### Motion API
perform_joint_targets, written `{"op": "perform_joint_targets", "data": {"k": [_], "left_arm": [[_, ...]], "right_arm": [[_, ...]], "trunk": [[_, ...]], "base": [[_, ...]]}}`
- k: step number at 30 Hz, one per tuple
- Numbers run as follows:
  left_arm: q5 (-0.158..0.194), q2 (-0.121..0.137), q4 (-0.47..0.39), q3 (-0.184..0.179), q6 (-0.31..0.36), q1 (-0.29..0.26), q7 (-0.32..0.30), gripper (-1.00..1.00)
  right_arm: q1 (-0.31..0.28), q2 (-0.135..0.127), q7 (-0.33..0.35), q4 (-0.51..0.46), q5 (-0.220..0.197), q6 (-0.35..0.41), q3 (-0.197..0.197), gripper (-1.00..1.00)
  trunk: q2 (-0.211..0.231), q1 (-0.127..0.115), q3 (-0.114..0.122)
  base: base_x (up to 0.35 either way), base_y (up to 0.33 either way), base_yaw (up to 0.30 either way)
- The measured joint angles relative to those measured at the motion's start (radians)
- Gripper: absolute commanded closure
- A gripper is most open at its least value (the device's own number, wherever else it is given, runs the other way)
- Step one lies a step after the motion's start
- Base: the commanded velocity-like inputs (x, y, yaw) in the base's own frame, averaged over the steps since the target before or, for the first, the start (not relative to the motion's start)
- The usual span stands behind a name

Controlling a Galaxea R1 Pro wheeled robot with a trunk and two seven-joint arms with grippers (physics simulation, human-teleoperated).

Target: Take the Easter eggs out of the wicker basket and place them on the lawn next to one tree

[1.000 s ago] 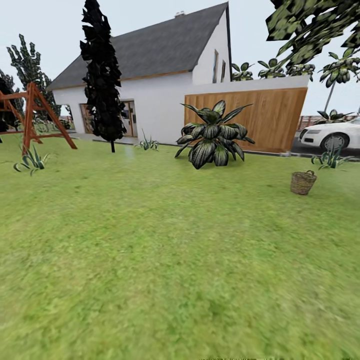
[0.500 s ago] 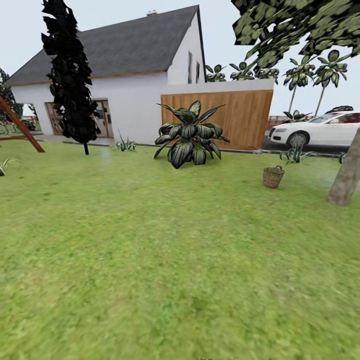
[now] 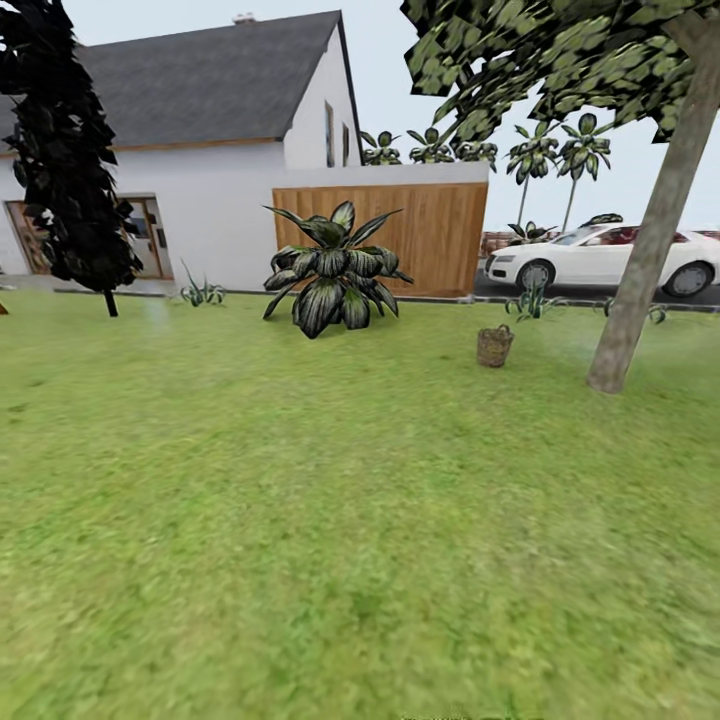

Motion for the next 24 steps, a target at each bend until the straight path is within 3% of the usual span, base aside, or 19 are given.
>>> {"op": "perform_joint_targets", "data": {"k": [24], "left_arm": [[0.000,0.000,0.000,0.000,0.000,0.000,0.000,-1.00]], "right_arm": [[0.001,0.000,0.000,0.000,0.000,0.000,0.000,-1.00]], "trunk": [[0.000,0.000,0.000]], "base": [[0.000,0.000,-0.296]]}}
